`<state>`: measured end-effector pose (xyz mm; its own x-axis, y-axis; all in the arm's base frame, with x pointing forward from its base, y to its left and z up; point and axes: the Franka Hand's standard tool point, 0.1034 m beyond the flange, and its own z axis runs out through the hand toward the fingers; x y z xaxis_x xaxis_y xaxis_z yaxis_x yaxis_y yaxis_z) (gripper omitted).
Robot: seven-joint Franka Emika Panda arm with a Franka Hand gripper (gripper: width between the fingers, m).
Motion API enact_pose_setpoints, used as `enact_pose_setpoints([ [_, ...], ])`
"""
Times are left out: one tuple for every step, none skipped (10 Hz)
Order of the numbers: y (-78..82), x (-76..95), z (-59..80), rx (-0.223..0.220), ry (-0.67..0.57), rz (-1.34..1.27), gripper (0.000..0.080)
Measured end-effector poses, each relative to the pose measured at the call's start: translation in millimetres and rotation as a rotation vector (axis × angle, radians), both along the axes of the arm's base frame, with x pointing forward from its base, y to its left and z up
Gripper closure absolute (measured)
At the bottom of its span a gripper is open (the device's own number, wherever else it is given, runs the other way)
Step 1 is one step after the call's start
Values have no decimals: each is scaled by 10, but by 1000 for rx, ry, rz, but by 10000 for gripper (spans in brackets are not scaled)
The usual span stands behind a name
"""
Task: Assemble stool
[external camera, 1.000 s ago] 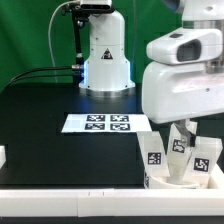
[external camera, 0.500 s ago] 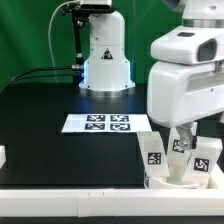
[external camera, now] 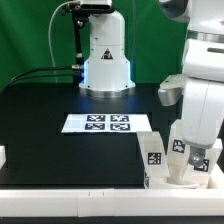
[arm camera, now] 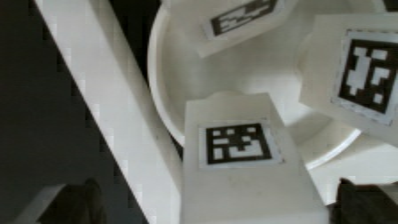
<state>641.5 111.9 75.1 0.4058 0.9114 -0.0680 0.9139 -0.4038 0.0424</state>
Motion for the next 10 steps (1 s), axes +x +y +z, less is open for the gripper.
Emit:
enact_pose_setpoints([
  [-9, -2, -6, 0, -1, -26, 276],
  [-17, -2, -8, 0, -2, -43, 276],
  [-17, -2, -9, 1, -9, -136, 447],
  [-19, -1, -8, 2, -17, -233, 466],
  [-27, 12, -5, 6, -30, -334, 466],
  [-59, 48, 2, 13, -53, -453, 466],
  [-86, 46, 1, 40, -50, -690, 466],
  [-107, 41, -5, 64, -41, -839, 466],
  [-100, 40, -6, 62, -44, -883, 466],
  [-104, 41, -5, 63, -47, -949, 466],
])
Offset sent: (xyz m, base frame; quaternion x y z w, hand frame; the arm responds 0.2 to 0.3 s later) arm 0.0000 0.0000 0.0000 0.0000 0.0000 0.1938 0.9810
